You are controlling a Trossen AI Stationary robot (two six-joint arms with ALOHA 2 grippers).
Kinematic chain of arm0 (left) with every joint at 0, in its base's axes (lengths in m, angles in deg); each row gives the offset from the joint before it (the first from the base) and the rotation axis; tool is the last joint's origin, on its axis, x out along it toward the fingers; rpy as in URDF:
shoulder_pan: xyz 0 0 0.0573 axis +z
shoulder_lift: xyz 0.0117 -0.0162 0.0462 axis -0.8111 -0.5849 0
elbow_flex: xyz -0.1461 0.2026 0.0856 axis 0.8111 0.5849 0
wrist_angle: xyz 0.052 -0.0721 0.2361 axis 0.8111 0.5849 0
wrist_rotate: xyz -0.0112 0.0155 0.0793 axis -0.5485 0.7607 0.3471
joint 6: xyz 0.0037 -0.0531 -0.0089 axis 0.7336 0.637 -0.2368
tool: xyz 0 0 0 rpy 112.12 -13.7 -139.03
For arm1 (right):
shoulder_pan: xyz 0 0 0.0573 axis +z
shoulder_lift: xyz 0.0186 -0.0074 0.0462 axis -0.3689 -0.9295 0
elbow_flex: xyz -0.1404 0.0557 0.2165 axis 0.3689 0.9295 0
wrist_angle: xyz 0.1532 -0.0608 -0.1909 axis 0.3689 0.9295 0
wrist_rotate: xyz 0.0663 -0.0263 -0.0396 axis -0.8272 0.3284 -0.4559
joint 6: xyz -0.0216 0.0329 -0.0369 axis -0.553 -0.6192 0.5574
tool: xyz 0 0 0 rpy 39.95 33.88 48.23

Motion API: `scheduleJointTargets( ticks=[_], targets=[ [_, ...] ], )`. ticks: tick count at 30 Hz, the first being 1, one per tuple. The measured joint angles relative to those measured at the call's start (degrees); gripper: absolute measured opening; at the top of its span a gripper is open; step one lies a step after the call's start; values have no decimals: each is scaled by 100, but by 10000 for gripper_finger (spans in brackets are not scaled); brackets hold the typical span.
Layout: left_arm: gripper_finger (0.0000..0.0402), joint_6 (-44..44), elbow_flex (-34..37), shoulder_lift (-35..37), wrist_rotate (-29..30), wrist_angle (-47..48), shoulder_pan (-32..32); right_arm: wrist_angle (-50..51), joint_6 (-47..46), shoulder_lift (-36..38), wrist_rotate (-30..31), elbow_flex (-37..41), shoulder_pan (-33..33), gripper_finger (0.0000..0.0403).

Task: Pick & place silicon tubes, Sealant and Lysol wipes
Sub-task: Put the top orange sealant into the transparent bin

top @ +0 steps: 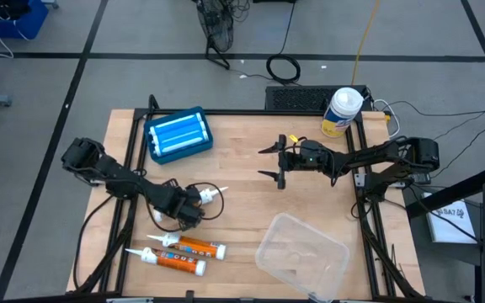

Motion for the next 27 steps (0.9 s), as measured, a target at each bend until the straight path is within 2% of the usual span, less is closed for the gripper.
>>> scheduleJointTargets(
  ticks=[7, 12, 18, 21, 24, 27],
  targets=[
    [266, 522, 373, -6, -343, -200, 171, 36, 22, -2, 1, 0, 0, 297],
    [274, 343, 501, 3, -292, -574, 193, 39, 84, -2, 0, 0, 0, 297],
    [247, 147, 530, 9, -256, -695, 227, 41, 101, -2, 0, 0, 0, 297],
    [223, 111, 517, 11, -424, -625, 324, 37, 103, -2, 0, 0, 0, 297],
    [211, -126, 338, 25, -497, -244, 385, 34, 103, -2, 1, 0, -1, 297],
    [211, -390, 73, -16, -312, 232, 407, 31, 102, -2, 2, 0, -1, 297]
  ],
)
